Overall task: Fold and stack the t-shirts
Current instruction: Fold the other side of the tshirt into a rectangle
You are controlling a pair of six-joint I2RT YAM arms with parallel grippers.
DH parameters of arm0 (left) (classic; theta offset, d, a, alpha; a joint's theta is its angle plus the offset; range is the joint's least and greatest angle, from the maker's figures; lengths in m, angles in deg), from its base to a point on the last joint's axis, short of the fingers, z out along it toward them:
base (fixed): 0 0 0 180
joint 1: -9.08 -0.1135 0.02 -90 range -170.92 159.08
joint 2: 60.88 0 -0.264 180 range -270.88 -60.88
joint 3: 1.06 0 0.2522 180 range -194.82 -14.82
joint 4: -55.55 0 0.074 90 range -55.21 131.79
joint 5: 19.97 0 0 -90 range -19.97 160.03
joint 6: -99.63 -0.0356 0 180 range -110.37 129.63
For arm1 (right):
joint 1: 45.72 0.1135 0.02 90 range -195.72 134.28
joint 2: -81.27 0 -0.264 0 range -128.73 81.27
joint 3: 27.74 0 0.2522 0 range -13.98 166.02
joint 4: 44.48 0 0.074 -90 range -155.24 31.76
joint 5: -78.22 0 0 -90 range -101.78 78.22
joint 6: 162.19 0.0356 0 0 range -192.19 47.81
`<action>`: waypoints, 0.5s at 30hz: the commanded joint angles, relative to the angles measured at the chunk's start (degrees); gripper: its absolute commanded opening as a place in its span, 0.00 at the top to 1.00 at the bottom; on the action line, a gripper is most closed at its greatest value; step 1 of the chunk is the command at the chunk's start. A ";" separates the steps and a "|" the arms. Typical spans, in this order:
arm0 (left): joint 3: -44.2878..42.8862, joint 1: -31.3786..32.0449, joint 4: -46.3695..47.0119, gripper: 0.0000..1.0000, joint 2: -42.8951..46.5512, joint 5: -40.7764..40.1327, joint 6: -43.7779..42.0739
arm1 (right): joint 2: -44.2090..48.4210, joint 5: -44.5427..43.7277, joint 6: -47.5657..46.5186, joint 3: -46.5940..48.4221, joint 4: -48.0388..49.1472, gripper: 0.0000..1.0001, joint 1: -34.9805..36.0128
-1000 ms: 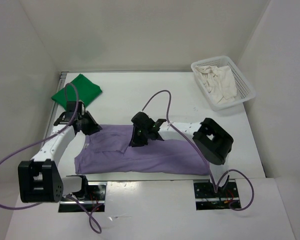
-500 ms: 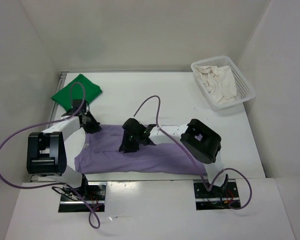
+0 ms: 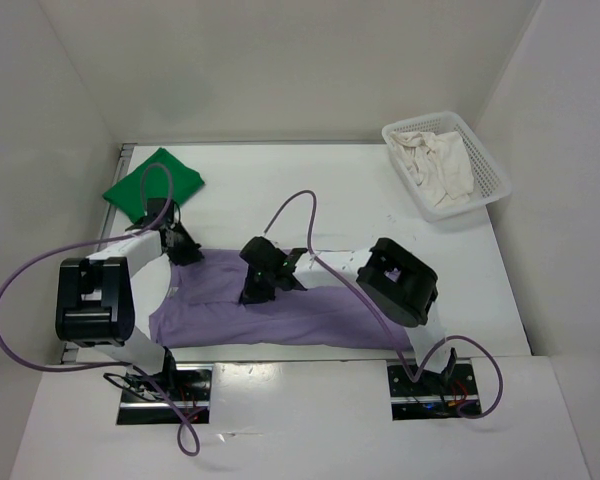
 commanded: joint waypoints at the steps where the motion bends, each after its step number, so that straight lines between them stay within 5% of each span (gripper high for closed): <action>1: -2.83 -0.34 1.66 0.78 -0.84 -0.93 0.71 | 2.46 -3.84 -1.54 1.97 -4.00 0.95 0.61; 10: -5.92 -0.34 2.19 0.78 -6.10 -1.46 0.19 | 9.32 -4.03 -6.55 -4.71 -10.78 0.90 0.61; 15: -6.44 -0.34 2.19 0.79 -6.73 -2.07 -0.34 | 10.56 -4.56 -7.08 -6.03 -9.05 0.95 0.61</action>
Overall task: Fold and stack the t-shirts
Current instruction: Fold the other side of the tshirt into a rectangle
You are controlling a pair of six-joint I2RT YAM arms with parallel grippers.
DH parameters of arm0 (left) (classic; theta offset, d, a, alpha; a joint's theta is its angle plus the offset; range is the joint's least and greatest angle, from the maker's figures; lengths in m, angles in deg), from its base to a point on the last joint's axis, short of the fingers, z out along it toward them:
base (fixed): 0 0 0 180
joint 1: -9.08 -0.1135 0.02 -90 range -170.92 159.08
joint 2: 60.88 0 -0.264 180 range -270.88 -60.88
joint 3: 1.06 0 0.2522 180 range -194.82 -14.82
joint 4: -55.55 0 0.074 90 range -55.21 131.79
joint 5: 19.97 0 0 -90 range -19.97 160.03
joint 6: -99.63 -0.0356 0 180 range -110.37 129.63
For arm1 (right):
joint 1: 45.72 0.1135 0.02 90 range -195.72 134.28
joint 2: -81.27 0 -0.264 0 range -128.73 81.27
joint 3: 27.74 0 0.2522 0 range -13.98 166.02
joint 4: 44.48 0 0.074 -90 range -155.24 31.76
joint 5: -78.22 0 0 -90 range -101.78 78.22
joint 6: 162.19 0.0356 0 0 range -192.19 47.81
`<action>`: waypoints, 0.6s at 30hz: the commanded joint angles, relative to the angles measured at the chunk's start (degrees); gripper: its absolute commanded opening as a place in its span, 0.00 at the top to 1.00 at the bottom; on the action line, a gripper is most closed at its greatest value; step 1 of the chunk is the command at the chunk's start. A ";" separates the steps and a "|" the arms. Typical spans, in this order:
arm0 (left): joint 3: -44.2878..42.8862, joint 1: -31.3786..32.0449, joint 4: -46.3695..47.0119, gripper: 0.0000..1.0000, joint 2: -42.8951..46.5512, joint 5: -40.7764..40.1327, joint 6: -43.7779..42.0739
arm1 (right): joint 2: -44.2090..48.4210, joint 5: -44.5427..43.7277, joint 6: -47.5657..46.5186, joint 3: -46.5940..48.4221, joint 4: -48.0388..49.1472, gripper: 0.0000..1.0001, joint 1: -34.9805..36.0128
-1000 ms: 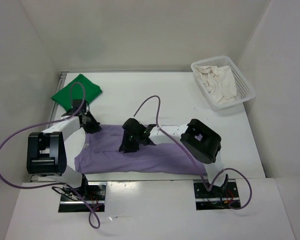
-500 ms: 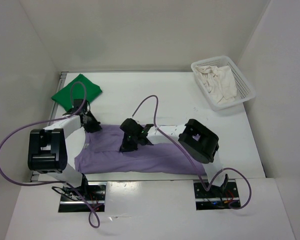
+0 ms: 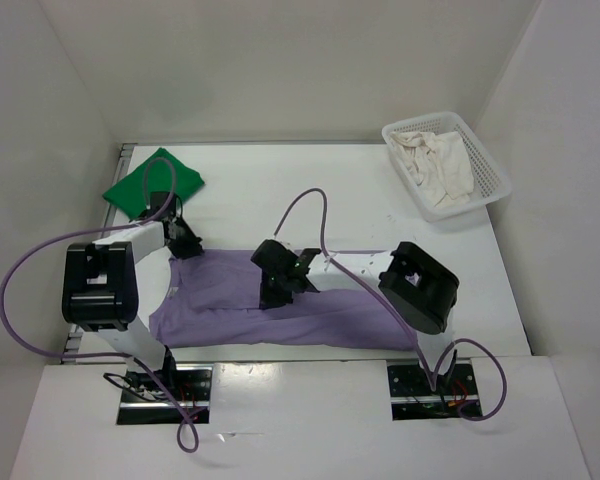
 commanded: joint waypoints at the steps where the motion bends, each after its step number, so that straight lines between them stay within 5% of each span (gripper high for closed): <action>1: -1.33 -0.34 1.73 0.79 -0.56 -1.02 -0.06 | 2.36 0.16 -1.55 -0.20 0.14 0.97 0.54; 18: -5.71 -1.48 -0.46 0.79 -2.32 -2.17 -3.05 | 9.38 11.58 -7.26 3.24 -9.87 0.99 1.07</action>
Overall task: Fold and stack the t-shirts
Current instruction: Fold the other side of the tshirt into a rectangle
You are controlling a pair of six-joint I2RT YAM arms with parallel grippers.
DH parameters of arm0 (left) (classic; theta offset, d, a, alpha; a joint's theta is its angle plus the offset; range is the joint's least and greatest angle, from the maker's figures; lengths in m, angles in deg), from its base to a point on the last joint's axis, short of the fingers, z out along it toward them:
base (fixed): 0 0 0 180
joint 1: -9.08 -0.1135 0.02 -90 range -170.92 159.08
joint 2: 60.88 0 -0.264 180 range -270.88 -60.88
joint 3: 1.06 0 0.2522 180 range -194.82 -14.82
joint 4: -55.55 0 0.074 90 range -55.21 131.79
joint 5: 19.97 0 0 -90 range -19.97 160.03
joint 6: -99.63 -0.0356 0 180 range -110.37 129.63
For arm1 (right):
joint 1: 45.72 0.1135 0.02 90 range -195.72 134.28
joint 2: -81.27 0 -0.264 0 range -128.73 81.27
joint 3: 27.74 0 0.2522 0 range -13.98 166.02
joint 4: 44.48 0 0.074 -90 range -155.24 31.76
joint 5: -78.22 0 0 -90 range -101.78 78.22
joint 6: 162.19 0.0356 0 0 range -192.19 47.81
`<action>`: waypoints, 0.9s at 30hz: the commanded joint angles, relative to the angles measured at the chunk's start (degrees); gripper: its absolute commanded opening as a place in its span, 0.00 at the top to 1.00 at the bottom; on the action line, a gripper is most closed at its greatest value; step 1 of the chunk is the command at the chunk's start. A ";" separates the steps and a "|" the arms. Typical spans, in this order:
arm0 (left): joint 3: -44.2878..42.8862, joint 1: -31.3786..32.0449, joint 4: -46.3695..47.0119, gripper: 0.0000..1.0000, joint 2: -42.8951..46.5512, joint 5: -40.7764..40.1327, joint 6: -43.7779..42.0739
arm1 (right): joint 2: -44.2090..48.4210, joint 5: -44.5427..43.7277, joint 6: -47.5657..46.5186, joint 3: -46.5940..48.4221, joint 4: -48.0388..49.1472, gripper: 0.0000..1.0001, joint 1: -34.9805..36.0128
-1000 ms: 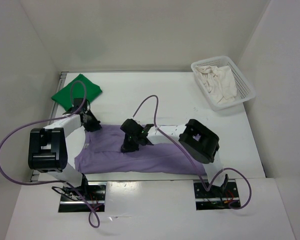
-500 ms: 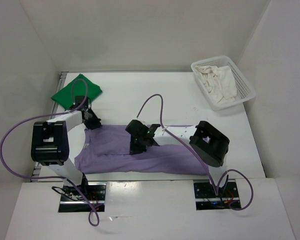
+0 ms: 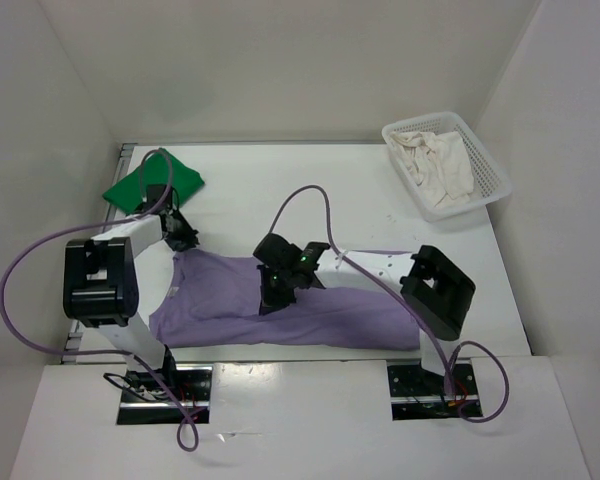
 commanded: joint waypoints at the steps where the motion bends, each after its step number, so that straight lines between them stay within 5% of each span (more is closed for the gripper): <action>1: -2.72 -0.26 -0.22 0.79 -1.55 -0.90 -2.65 | 5.41 4.97 -1.56 1.40 -2.33 0.99 0.29; 6: -3.86 -0.26 -0.84 0.79 -1.56 -1.43 -3.27 | 7.78 10.70 -0.94 0.87 1.36 0.98 -2.52; 12: -3.87 -0.78 -1.89 0.79 1.86 -1.43 -3.89 | 3.57 6.56 -2.17 -3.61 1.54 0.79 -3.15; 14: -3.34 -0.78 -3.12 0.79 5.11 -1.43 -3.89 | 1.82 6.56 -2.87 -4.14 1.54 0.65 -3.15; 18: -2.82 -1.31 -6.45 0.75 8.28 -3.45 -5.64 | 3.64 4.20 -4.46 -2.73 0.31 0.61 -3.15; 21: -2.82 -3.33 -9.36 0.61 8.28 -3.45 -6.26 | 6.28 3.66 -5.68 -2.12 -0.22 0.63 -5.07; 25: -0.27 -5.09 -9.89 0.47 8.89 -2.04 -6.87 | 9.26 4.37 -6.83 -4.57 1.18 0.93 -8.41; 27: 0.52 -5.09 -9.89 0.47 8.90 -0.56 -7.40 | 10.59 4.37 -6.83 -6.15 1.19 0.99 -9.20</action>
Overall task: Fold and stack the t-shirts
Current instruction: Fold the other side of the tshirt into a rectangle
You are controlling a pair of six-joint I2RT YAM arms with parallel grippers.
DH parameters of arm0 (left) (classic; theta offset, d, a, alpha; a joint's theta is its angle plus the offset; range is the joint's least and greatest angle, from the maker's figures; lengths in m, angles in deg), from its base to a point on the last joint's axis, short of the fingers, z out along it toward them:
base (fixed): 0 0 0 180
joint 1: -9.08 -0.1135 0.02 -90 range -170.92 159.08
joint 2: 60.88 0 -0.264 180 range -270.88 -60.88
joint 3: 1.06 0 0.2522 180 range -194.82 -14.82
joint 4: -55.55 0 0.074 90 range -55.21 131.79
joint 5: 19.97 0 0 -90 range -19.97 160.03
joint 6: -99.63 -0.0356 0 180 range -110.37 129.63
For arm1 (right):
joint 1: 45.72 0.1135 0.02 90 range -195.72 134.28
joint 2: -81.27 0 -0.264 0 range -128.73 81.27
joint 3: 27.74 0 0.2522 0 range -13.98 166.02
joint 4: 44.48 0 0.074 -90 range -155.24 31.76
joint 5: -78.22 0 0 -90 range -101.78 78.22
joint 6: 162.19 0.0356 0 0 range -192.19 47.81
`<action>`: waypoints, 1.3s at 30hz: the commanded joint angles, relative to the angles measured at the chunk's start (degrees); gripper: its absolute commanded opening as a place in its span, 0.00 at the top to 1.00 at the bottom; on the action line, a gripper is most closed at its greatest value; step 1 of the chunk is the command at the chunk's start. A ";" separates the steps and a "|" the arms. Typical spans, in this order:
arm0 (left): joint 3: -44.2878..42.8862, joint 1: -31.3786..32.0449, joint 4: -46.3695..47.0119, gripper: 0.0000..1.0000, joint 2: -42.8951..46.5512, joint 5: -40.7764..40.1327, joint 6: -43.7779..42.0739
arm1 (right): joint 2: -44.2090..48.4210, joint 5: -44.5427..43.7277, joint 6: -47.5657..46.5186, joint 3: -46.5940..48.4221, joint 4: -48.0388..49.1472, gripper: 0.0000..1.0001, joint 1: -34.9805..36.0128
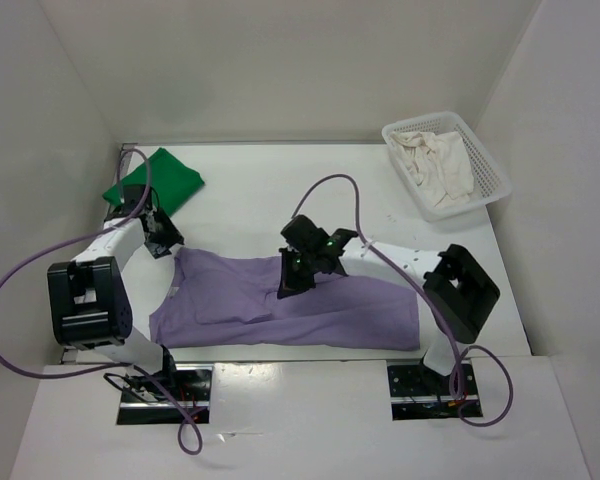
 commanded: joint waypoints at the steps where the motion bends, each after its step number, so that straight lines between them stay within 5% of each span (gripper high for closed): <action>1: 0.94 -0.09 -1.69 0.49 -0.75 1.73 -1.92 | 5.52 -1.27 -1.32 -1.55 0.68 0.99 -2.56; 4: 0.24 -0.09 -1.69 0.60 -2.61 2.43 -3.23 | 6.23 -0.75 -2.64 -3.31 0.68 0.88 -3.98; 8: 0.85 -0.09 -0.56 0.61 -3.75 4.88 -3.76 | 8.60 -1.27 -3.35 -6.28 1.29 0.68 -6.96; 10: 0.85 -0.09 0.06 0.64 -4.98 6.99 -3.76 | 9.31 -1.80 -3.96 -7.43 1.91 0.66 -9.76; 16: -2.47 -0.09 0.06 0.99 -7.27 7.00 -4.29 | 9.31 -4.87 -4.41 -10.25 4.20 0.61 -16.98; 28: -17.42 -0.09 0.85 1.00 -15.54 8.83 -1.31 | -0.08 -12.34 -0.89 -10.78 11.58 0.65 -29.28; 31: -17.96 -0.09 0.86 0.85 -16.42 10.24 -0.78 | -2.47 -12.35 0.16 -10.78 11.58 0.66 -30.87; 32: -16.74 -0.09 0.86 0.59 -15.11 10.25 -0.77 | -3.08 -12.35 0.17 -10.78 12.10 0.66 -31.39; 35: -15.07 -0.09 -0.55 0.31 -9.31 8.93 -0.77 | -3.60 -13.75 0.70 -10.25 12.11 0.66 -31.92; 37: -11.48 -0.09 -0.55 0.28 -2.38 8.93 0.45 | -3.61 -14.37 1.22 -9.55 11.41 0.66 -32.45; 39: -8.13 -0.09 -2.29 0.40 4.81 10.25 0.98 | -2.21 -14.37 1.22 -9.02 11.41 0.66 -32.98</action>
